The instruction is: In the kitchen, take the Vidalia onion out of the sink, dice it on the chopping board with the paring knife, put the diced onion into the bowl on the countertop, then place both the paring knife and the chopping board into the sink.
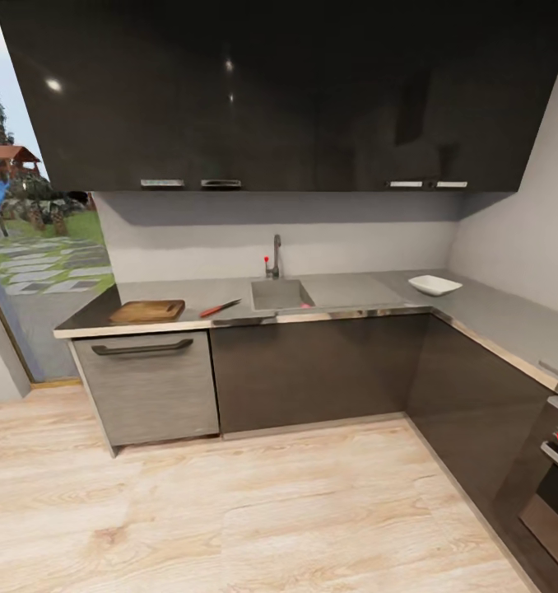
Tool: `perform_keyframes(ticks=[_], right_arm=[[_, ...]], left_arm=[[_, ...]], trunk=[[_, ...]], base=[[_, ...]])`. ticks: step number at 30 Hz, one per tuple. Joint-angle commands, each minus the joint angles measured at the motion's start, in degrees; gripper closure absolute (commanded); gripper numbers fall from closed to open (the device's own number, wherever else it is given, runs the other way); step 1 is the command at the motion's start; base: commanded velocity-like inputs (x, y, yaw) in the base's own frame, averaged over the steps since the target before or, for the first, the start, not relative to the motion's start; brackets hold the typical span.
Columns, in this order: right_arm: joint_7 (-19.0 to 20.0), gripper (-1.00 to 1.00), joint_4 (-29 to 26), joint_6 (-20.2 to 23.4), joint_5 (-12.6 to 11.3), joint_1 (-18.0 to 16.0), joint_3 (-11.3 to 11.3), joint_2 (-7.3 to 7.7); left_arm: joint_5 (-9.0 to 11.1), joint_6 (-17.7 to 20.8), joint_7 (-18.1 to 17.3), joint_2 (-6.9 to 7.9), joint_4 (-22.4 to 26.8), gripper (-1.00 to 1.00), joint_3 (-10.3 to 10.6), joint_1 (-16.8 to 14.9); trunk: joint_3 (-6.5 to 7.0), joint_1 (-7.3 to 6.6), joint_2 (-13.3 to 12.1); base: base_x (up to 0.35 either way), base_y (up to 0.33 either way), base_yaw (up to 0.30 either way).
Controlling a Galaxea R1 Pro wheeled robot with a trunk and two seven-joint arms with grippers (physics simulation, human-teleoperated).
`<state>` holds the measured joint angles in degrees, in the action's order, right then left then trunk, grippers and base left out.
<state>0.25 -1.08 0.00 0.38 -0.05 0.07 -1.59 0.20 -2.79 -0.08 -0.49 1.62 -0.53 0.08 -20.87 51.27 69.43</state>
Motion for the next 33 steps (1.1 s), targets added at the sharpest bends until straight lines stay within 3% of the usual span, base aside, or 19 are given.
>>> perform_keyframes(ticks=[1,11,14,20,25,27,33], right_arm=[[0.1,-1.00,-0.1,-0.2,0.0,0.0,0.0,0.10],[-0.2,-1.00,-2.6,-2.6,0.1,0.0,-0.2,0.24],[-0.5,-1.00,-4.9,-7.1,0.1,0.0,-0.2,0.26],[-1.8,-1.00,-9.0,-11.1,0.1,0.0,-0.2,0.34],[-2.2,-1.00,-12.2,-14.9,0.1,0.0,-0.1,0.36],[-2.2,-1.00,-12.6,-18.7,0.1,0.0,-0.1,0.31],[-2.3,-1.00,-12.1,-26.1,0.0,0.0,0.0,0.26]], left_arm=[[0.0,-0.1,0.0,-0.02,0.2,-1.00,-0.1,0.0],[0.1,-0.1,0.0,-0.02,1.4,-1.00,-0.1,0.0],[0.1,-0.1,0.0,0.04,4.0,-1.00,-0.1,0.0],[1.3,-0.1,0.0,-0.02,6.6,-1.00,-0.2,0.0],[5.3,-0.4,-0.1,0.00,8.2,-1.00,-0.2,0.0],[7.7,-1.4,0.0,0.02,8.6,-1.00,-0.1,0.0],[10.3,-3.5,0.2,0.35,8.0,-1.00,0.0,0.0]], trunk=[[0.14,-0.22,-0.4],[1.93,-2.42,-4.4],[2.47,-3.08,-5.6],[3.55,-4.40,-8.0],[4.44,-5.50,-10.0],[4.80,-5.94,-10.8],[5.88,-7.25,-13.2]], base=[[0.000,0.000,0.000],[0.000,0.000,0.000],[0.000,0.000,0.000],[0.000,0.000,0.000],[0.000,0.000,0.000],[0.000,0.000,0.000],[0.000,0.000,0.000]])
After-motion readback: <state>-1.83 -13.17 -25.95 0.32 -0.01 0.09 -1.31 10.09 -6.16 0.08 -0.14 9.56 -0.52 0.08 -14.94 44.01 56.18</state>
